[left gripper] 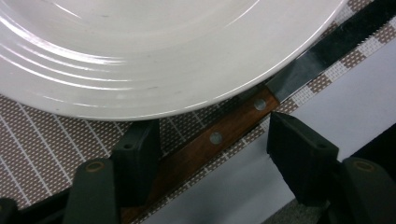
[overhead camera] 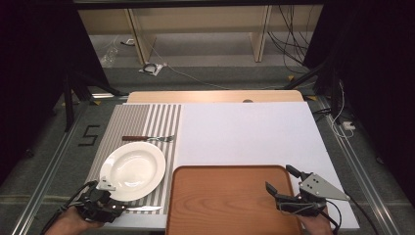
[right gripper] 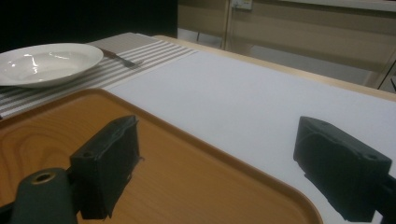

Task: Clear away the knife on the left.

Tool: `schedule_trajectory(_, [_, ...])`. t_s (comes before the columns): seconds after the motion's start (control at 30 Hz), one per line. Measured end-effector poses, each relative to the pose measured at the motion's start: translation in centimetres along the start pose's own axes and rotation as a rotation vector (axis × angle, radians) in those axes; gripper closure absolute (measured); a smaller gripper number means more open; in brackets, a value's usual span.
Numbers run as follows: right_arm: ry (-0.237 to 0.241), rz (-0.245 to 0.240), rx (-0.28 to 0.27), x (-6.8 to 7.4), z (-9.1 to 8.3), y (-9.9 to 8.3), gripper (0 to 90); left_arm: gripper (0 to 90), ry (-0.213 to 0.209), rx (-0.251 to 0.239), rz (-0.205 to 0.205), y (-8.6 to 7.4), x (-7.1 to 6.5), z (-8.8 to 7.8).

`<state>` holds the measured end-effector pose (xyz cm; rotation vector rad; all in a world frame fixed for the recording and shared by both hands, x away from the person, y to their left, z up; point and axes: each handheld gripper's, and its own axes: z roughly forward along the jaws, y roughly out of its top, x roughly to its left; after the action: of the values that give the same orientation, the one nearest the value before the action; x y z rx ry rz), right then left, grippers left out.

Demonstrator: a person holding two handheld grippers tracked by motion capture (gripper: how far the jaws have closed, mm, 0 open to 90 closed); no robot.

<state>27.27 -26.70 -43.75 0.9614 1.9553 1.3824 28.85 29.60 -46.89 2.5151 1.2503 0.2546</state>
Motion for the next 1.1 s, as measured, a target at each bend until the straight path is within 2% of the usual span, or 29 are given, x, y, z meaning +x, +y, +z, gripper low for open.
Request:
schedule_trajectory(0.17, [-0.001, 0.002, 0.000, 0.0, 0.0, 0.0, 15.5, 41.6, -0.012, 0.042, 0.023, 0.3, -0.5, 0.0])
schedule_trajectory(0.37, [-0.001, 0.002, -0.001, 0.0, 0.0, 0.0, 15.9, 47.1, -0.004, 0.064, 0.052, 0.8, -0.9, -0.1])
schedule_trajectory(0.63, [0.001, 0.001, -0.004, 0.0, 0.0, 0.0, 15.9, 57.5, 0.005, 0.146, 0.115, 1.7, -1.5, 0.0])
schedule_trajectory(0.77, [0.001, 0.000, -0.004, 0.0, 0.0, 0.0, 16.0, 62.0, -0.008, 0.170, 0.115, 1.9, -1.6, 0.0])
schedule_trajectory(0.83, [0.001, 0.002, -0.004, 0.0, 0.0, 0.0, 16.0, 65.4, -0.015, 0.181, 0.130, 2.1, -1.7, 0.0])
schedule_trajectory(0.87, [0.000, 0.001, -0.005, 0.0, 0.0, 0.0, 16.0, 70.0, -0.014, 0.184, 0.138, 2.2, -1.8, 0.1])
schedule_trajectory(1.1, [0.001, -0.001, -0.004, 0.0, 0.0, 0.0, 16.1, 75.8, -0.017, 0.201, 0.198, 2.4, -2.1, 0.1])
